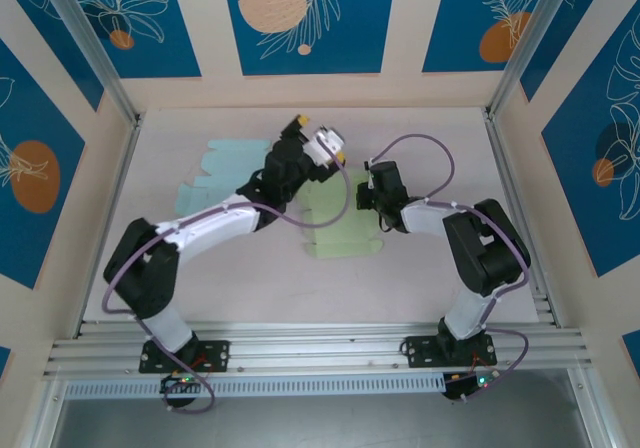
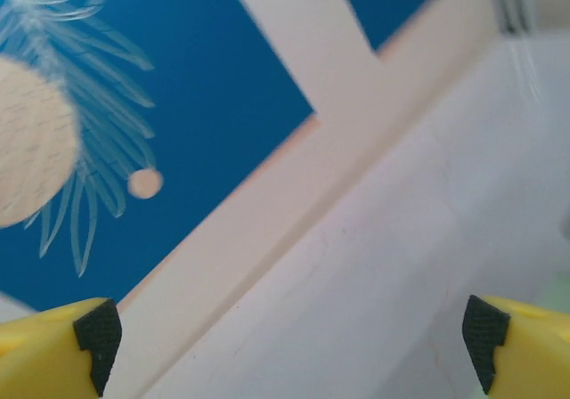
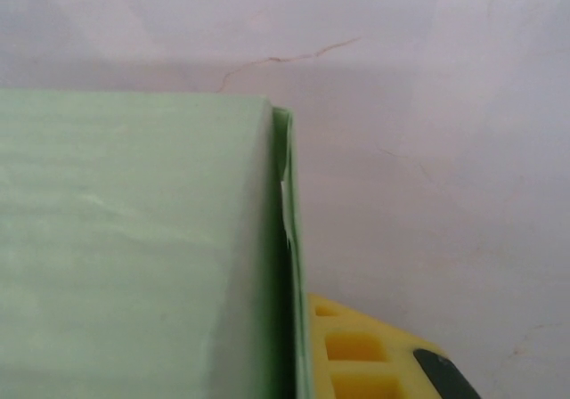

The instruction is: Fold the paper box

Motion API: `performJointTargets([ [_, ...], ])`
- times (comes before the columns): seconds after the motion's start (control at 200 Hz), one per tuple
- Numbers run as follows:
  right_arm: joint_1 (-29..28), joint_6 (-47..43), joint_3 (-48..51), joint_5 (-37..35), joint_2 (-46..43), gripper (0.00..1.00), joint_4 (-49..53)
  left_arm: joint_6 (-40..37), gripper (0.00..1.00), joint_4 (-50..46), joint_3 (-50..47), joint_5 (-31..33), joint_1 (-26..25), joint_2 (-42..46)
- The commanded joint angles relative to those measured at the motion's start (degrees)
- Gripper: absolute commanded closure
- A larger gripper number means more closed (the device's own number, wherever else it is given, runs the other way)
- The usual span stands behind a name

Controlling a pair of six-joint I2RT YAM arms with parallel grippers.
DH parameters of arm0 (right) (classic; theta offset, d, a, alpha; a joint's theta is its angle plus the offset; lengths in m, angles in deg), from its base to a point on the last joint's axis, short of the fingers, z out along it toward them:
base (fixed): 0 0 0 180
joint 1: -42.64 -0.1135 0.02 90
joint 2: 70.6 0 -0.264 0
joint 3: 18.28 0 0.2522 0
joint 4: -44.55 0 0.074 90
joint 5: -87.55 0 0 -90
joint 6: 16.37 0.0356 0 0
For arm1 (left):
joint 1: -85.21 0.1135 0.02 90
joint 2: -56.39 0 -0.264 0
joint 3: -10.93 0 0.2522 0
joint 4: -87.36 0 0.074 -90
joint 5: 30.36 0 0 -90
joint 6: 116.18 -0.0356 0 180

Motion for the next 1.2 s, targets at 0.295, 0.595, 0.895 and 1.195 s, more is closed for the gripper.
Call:
performJointTargets([
  [0.295, -1.0, 0.7, 6.1, 2.0, -13.1, 1.0, 3.3, 46.5, 0.0, -20.9, -12.5, -8.4, 11.1, 13.0],
  [0.595, -3.3, 1.7, 10.0, -0.3, -20.2, 1.0, 5.0, 45.4, 0.0, -19.2, -16.8, -19.5, 11.2, 14.7],
  [0.895, -3.9, 2.1, 10.5, -2.6, -20.6, 1.0, 5.3, 48.1, 0.0, -17.8, -19.1, -22.4, 11.2, 22.1],
  [1.195, -4.7, 2.4, 9.7, -4.1, -19.9, 1.0, 5.1, 48.2, 0.04, -22.9, -15.4, -24.5, 10.7, 17.3],
])
